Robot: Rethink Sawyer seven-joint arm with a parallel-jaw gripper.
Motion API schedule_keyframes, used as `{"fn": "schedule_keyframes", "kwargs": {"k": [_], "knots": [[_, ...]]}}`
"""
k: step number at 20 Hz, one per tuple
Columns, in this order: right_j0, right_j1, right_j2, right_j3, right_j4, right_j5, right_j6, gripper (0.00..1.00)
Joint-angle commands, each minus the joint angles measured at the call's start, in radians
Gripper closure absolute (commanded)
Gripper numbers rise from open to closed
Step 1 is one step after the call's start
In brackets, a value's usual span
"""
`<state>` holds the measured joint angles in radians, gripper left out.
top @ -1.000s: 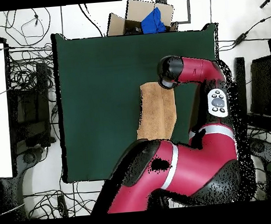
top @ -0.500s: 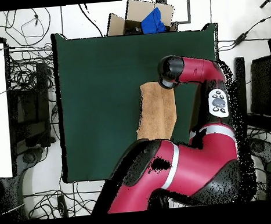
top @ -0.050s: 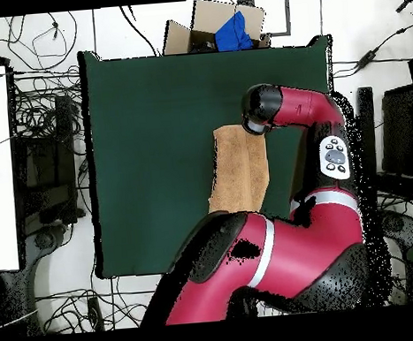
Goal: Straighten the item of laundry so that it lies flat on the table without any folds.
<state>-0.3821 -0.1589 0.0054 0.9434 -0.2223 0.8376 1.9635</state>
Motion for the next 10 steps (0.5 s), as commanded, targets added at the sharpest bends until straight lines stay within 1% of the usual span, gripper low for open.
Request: {"fn": "schedule_keyframes", "kwargs": {"k": [1, 10], "knots": [[0.019, 0.165, 0.129, 0.131, 0.040, -0.005, 0.018, 0.00], [0.001, 0.164, 0.151, 0.134, 0.058, 0.043, -0.030, 0.00]]}}
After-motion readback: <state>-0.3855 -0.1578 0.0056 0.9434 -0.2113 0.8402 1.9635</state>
